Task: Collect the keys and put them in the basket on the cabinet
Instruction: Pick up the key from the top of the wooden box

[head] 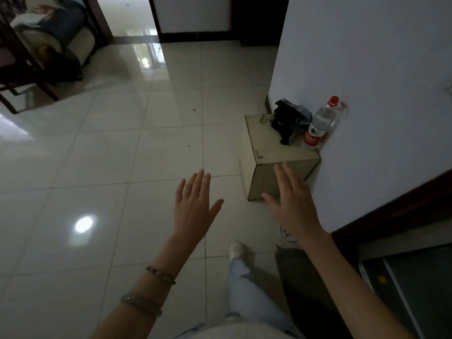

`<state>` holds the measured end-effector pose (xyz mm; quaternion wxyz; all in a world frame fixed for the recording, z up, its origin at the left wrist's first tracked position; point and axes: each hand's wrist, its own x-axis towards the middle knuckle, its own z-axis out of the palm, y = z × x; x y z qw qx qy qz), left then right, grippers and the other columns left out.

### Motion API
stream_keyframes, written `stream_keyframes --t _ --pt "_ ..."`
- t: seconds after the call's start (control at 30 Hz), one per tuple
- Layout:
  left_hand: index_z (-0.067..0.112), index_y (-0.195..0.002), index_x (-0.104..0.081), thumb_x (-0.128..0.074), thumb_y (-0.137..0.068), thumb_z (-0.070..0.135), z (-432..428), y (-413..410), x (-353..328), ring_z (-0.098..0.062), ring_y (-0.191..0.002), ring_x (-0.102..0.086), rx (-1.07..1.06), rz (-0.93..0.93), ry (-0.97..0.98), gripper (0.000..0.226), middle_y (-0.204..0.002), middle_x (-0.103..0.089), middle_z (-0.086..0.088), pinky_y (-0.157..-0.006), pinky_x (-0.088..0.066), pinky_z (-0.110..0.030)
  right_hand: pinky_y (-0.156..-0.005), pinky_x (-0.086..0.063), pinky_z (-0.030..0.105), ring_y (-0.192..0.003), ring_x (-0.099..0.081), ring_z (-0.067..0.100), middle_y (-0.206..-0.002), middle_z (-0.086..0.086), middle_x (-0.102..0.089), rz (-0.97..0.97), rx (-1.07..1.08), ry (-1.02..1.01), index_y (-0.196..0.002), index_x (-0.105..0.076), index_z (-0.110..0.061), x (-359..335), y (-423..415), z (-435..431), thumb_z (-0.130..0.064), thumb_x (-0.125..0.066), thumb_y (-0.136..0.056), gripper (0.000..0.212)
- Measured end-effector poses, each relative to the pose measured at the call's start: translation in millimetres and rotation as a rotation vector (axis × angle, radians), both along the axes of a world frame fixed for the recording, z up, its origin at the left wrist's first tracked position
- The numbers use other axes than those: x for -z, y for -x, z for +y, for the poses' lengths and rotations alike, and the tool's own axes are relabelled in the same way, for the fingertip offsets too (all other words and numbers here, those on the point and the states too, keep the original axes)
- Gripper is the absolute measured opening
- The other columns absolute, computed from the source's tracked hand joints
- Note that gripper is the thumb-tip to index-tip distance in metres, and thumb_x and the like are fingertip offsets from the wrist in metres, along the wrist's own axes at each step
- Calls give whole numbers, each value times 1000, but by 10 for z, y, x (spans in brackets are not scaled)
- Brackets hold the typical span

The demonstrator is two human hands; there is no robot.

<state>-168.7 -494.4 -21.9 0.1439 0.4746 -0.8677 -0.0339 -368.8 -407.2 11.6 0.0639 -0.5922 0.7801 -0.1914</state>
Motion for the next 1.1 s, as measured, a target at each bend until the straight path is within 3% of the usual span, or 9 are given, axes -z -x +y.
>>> stream_keyframes --t 0.27,0.63,0.93,1.1 --pt "1 -136 -37 -56 -87 42 -1185 903 -51 -32 -132 -35 76 -95 -17 67 -142 -41 -19 -111 -22 -49 -109 -26 40 -137 -24 30 -149 18 -25 -57 32 -50 -140 -23 -8 76 740 -1151 -34 -53 -88 65" --pt "1 -135 -39 -58 -86 43 -2200 1552 157 -32 -131 -38 162 -160 -88 67 -141 -43 -19 -110 -20 -49 -111 -22 39 -137 -22 31 -148 18 -27 -82 107 -98 -140 -23 -7 263 1331 -2076 -30 -53 -90 63" --pt "-2 -131 -44 -66 -82 39 -3516 2155 330 -34 -126 -44 463 -194 -94 68 -136 -49 -21 -106 -27 -52 -110 -29 43 -135 -26 32 -147 19 -29 -141 346 -96 -140 -25 -7 506 1586 -2956 -28 -54 -89 62" --pt "1 -137 -36 -57 -87 40 -4313 2542 302 -32 -132 -36 684 -206 -93 66 -142 -42 -18 -111 -19 -48 -109 -30 43 -136 -26 30 -147 17 -31 -207 535 -73 -139 -28 -9 613 1612 -3400 -35 -56 -87 64"
